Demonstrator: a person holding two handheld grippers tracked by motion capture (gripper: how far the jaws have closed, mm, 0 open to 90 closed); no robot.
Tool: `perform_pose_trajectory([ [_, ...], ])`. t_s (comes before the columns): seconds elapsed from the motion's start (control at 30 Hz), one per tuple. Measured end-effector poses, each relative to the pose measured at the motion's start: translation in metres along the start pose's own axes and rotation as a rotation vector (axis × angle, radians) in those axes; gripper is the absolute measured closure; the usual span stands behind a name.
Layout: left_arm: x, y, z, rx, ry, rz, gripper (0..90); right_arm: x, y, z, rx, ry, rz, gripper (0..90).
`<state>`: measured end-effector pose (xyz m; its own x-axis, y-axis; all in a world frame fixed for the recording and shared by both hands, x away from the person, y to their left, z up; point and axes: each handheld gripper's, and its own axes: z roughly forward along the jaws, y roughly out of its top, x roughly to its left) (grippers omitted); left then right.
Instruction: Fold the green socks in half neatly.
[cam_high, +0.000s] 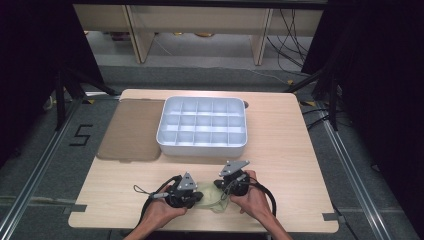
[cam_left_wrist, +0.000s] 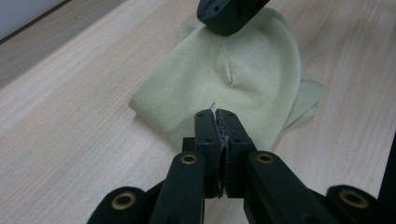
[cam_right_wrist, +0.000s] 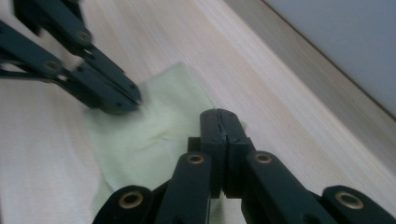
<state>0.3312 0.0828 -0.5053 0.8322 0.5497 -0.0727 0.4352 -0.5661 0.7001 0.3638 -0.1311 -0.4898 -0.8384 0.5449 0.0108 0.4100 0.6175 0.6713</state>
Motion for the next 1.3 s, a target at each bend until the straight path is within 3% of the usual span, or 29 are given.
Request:
perform_pose_trajectory([
  [0.07, 0.001, 0.000, 0.000, 0.002, 0.010, 0.007, 86.7, -0.003, -0.002, 0.001, 0.005, -0.004, 0.003, 90.0],
  [0.1, 0.000, 0.000, 0.000, 0.002, 0.012, -0.001, 86.6, -0.003, -0.002, 0.000, 0.020, 0.003, 0.015, 90.0],
  [0.13, 0.000, 0.000, 0.000, 0.000, 0.005, -0.016, 86.5, -0.005, -0.002, 0.000, 0.017, -0.004, -0.001, 90.0],
  [0.23, 0.001, 0.000, -0.001, 0.001, 0.019, 0.006, 86.4, -0.006, -0.003, -0.002, 0.026, -0.007, 0.013, 90.0],
  [0.27, 0.001, -0.001, 0.001, -0.012, 0.021, -0.022, 86.3, -0.005, -0.004, -0.001, 0.014, -0.010, 0.024, 90.0],
  [0.33, 0.004, 0.000, 0.000, -0.002, 0.036, 0.005, 86.3, -0.007, -0.004, -0.003, 0.024, -0.002, 0.007, 90.0],
  [0.43, 0.003, 0.000, 0.001, -0.012, 0.032, -0.019, 85.9, -0.005, -0.004, -0.003, 0.019, 0.002, 0.010, 90.0],
  [0.47, 0.005, 0.001, 0.001, -0.016, 0.037, -0.005, 85.9, -0.006, -0.004, -0.004, 0.017, 0.009, 0.002, 90.0],
  [0.53, 0.005, 0.001, 0.001, -0.013, 0.041, -0.025, 85.9, -0.003, -0.005, -0.006, 0.019, -0.007, 0.033, 90.0],
  [0.57, 0.007, 0.002, 0.001, -0.010, 0.046, -0.001, 85.8, -0.002, -0.005, -0.009, 0.029, -0.008, 0.029, 90.0],
  [0.67, 0.008, 0.003, 0.003, -0.010, 0.061, 0.003, 85.7, 0.000, -0.008, -0.009, 0.015, 0.009, -0.005, 90.0],
  [0.73, 0.008, 0.003, 0.004, -0.016, 0.059, -0.017, 85.6, 0.001, -0.012, -0.010, 0.028, 0.009, 0.009, 90.0],
  [0.83, 0.010, 0.005, 0.004, -0.009, 0.064, 0.007, 85.4, 0.000, -0.015, -0.013, 0.047, 0.014, 0.021, 90.0],
  [0.97, 0.010, 0.006, 0.004, -0.019, 0.061, 0.001, 83.1, 0.002, -0.016, -0.016, 0.029, 0.008, 0.012, 90.0],
  [1.0, 0.010, 0.005, 0.003, -0.022, 0.060, -0.025, 81.8, 0.003, -0.015, -0.018, 0.027, 0.015, 0.010, 89.9],
  [1.03, 0.012, 0.006, 0.002, -0.024, 0.064, -0.014, 81.2, 0.005, -0.015, -0.018, 0.031, 0.025, 0.009, 89.9],
  [1.07, 0.012, 0.005, 0.001, -0.023, 0.067, -0.031, 79.6, 0.006, -0.016, -0.018, 0.017, 0.009, -0.007, 89.9],
  [1.13, 0.014, 0.004, -0.003, -0.021, 0.048, -0.052, 75.9, 0.008, -0.016, -0.018, 0.029, 0.028, 0.004, 89.8],
  [1.17, 0.015, 0.003, -0.004, -0.032, 0.033, -0.111, 74.6, 0.008, -0.016, -0.017, 0.026, 0.045, -0.012, 89.8],
  [1.23, 0.017, 0.000, -0.007, -0.021, 0.018, -0.169, 70.7, 0.011, -0.018, -0.017, 0.045, 0.023, 0.009, 89.8],
  [1.3, 0.017, 0.000, -0.008, -0.019, 0.013, -0.184, 65.8, 0.010, -0.019, -0.014, 0.038, 0.032, -0.013, 89.8],
])
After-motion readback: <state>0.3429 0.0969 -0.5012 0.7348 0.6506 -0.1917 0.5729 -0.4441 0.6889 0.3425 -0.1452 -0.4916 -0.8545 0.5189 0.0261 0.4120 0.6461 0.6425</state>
